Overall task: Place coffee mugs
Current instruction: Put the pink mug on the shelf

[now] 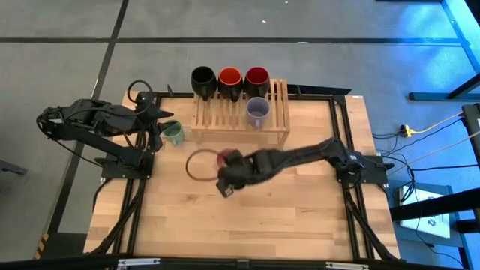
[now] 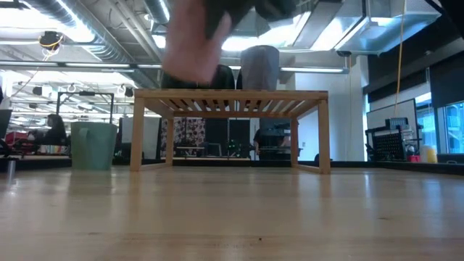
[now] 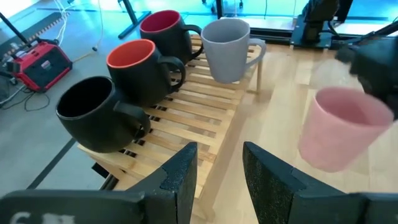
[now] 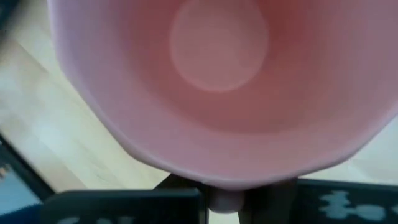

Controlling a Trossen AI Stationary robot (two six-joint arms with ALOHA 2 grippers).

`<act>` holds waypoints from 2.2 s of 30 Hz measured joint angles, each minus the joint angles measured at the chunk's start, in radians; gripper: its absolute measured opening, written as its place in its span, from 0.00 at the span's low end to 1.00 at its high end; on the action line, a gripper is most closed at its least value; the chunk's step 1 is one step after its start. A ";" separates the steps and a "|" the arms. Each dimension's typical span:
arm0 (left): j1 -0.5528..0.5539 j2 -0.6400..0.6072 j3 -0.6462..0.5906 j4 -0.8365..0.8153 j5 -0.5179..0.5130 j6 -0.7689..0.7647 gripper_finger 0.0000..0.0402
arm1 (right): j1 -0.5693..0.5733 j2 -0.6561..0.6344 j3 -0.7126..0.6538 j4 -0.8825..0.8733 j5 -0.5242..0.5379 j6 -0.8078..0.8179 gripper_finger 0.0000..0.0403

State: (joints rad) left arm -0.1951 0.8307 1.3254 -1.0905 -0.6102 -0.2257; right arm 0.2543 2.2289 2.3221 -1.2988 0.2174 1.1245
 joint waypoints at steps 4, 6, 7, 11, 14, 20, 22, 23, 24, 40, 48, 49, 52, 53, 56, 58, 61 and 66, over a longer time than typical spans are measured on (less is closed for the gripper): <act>0.000 0.000 0.000 0.000 0.001 0.000 0.31 | 0.036 0.045 -0.037 -0.024 -0.037 0.111 0.06; 0.000 0.002 0.000 0.000 0.001 0.000 0.31 | 0.038 0.066 -0.066 -0.024 -0.073 0.155 0.06; 0.000 0.003 0.000 0.001 0.002 0.000 0.31 | 0.037 0.079 -0.079 -0.026 -0.082 0.164 0.06; 0.000 0.003 0.000 0.001 0.002 0.000 0.31 | 0.028 0.115 -0.101 -0.022 -0.101 0.179 0.06; 0.000 0.003 0.000 0.001 0.003 0.000 0.31 | 0.015 0.125 -0.132 0.006 -0.102 0.181 0.06; 0.000 0.002 0.000 0.000 0.003 0.000 0.31 | -0.010 0.127 -0.205 0.101 -0.113 0.188 0.06; 0.000 0.001 0.000 0.000 0.003 0.000 0.31 | -0.015 0.127 -0.238 0.131 -0.129 0.205 0.06; 0.000 0.000 0.000 0.000 0.002 -0.001 0.31 | -0.016 0.127 -0.249 0.143 -0.128 0.215 0.06; 0.000 0.000 0.000 -0.001 0.003 -0.001 0.31 | -0.015 0.126 -0.257 0.154 -0.122 0.229 0.06; 0.000 0.000 0.000 -0.002 0.002 0.000 0.31 | 0.089 0.096 -0.044 -0.039 0.029 0.097 0.62; 0.000 0.000 0.000 -0.002 0.002 0.000 0.31 | 0.336 0.117 -0.129 0.101 0.669 0.128 0.63; 0.000 0.000 0.000 -0.001 0.002 0.000 0.31 | 0.354 0.122 -0.157 0.135 0.727 0.126 0.62; 0.000 0.003 0.000 -0.002 0.007 0.000 0.31 | 0.377 0.123 -0.237 0.220 0.805 0.133 0.60; 0.000 0.003 0.000 -0.002 0.016 0.001 0.31 | 0.377 0.123 -0.259 0.245 0.817 0.166 0.60; 0.000 0.003 0.000 -0.002 0.044 0.001 0.31 | 0.380 0.123 -0.338 0.294 0.861 0.292 0.58; 0.000 0.003 0.000 -0.002 0.053 0.001 0.31 | 0.379 0.123 -0.397 0.336 0.906 0.353 0.56; 0.000 0.003 0.000 -0.002 0.054 0.001 0.31 | 0.373 0.125 -0.476 0.363 0.940 0.426 0.55; 0.000 0.003 0.000 -0.003 0.054 0.001 0.31 | 0.361 0.126 -0.573 0.392 0.949 0.468 0.53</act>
State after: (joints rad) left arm -0.1951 0.8337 1.3254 -1.0931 -0.5560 -0.2247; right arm 0.6156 2.3547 1.7490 -0.9065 1.1663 1.5924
